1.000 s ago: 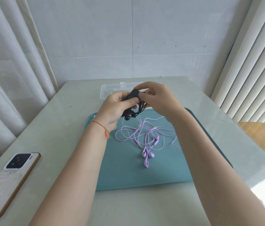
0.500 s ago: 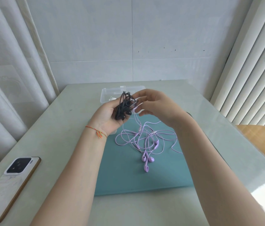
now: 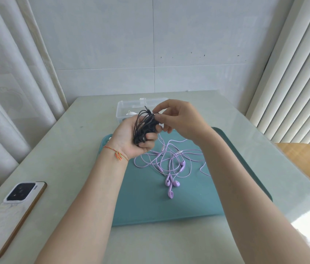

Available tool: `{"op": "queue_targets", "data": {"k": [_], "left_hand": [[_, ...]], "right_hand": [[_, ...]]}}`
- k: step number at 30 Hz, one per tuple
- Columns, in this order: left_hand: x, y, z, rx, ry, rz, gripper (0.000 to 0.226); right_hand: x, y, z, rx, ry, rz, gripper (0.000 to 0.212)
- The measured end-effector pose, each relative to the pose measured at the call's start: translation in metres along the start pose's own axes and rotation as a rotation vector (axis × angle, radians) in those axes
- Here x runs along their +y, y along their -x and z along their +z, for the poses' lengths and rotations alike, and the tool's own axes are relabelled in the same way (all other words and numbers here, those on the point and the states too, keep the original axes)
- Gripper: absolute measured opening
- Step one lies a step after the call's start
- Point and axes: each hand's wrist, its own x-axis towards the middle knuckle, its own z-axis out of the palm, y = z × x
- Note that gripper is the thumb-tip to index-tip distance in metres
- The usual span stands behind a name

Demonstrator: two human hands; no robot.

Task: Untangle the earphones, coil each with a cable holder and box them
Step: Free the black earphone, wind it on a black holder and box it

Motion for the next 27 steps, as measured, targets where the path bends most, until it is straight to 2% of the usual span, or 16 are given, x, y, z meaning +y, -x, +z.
{"op": "queue_targets", "data": {"k": [7, 10, 14, 16, 22, 27], "left_hand": [[-0.0022, -0.0016, -0.0027, -0.065, 0.064, -0.026, 0.025], [-0.0013, -0.0025, -0.0064, -0.115, 0.074, -0.05, 0.025], [0.0004, -0.002, -0.0096, -0.193, 0.042, -0.083, 0.054], [0.0001, -0.0008, -0.0083, -0.22, 0.019, -0.089, 0.059], [-0.0006, 0.0006, -0.0079, -0.265, 0.0, -0.118, 0.058], [-0.0003, 0.0027, -0.0059, -0.284, -0.062, -0.124, 0.051]], "right_hand": [[-0.0028, 0.0041, -0.0016, -0.128, -0.055, 0.005, 0.012], [-0.0008, 0.0025, -0.0031, -0.088, -0.07, 0.026, 0.011], [0.0, 0.002, -0.0028, -0.003, -0.156, 0.06, 0.005], [-0.0005, 0.0023, -0.0028, 0.018, -0.161, 0.066, 0.005], [-0.0001, -0.0003, -0.0033, 0.072, -0.097, 0.085, 0.006], [-0.0006, 0.0016, -0.0066, 0.039, -0.114, 0.088, 0.008]]}}
